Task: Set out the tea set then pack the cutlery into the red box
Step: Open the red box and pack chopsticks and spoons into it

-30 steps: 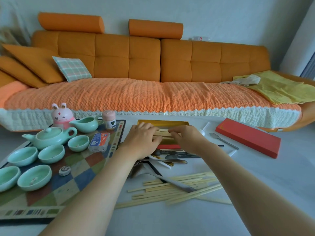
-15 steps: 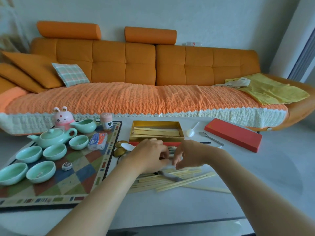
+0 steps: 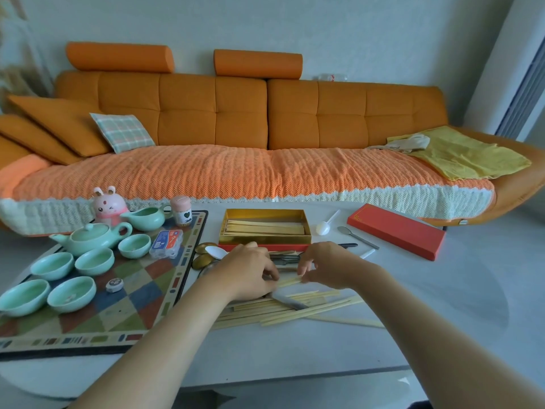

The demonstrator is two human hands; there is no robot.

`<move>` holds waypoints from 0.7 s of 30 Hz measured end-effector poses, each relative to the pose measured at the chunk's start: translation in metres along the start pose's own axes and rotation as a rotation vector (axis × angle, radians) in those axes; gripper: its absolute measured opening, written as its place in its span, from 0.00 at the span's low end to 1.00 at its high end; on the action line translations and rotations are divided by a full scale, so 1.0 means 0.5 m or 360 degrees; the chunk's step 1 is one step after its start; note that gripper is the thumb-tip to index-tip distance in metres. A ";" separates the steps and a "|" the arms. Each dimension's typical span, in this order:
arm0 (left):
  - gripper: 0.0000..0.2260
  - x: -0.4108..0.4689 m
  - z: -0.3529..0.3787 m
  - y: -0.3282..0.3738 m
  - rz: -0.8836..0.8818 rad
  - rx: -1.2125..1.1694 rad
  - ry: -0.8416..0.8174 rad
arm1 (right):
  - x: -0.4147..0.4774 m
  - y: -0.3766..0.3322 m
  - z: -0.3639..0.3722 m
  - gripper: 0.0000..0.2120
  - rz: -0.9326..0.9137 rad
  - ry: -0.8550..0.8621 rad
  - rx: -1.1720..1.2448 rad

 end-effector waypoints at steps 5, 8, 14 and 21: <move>0.13 0.007 0.009 -0.009 -0.0065 -0.0084 0.0018 | -0.007 0.010 -0.015 0.07 0.0046 0.0031 0.0045; 0.06 0.012 0.004 -0.006 -0.0103 -0.0220 0.0077 | -0.008 0.009 -0.034 0.14 0.0017 0.0175 0.0031; 0.04 0.030 -0.019 -0.033 -0.0274 -0.0759 0.0122 | 0.003 0.009 -0.060 0.18 -0.0071 0.0489 0.0055; 0.08 0.066 -0.041 -0.078 -0.0321 -0.0674 0.0126 | 0.056 0.010 -0.082 0.19 -0.0141 0.0707 0.0219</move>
Point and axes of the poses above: each hand's wrist, its own x-axis towards the middle knuckle, its own z-axis out of the palm, y = z × x, the point moved 4 cm from there along x, towards the middle knuckle, and after that the axes turned 14 degrees about x, right-handed, at the moved point
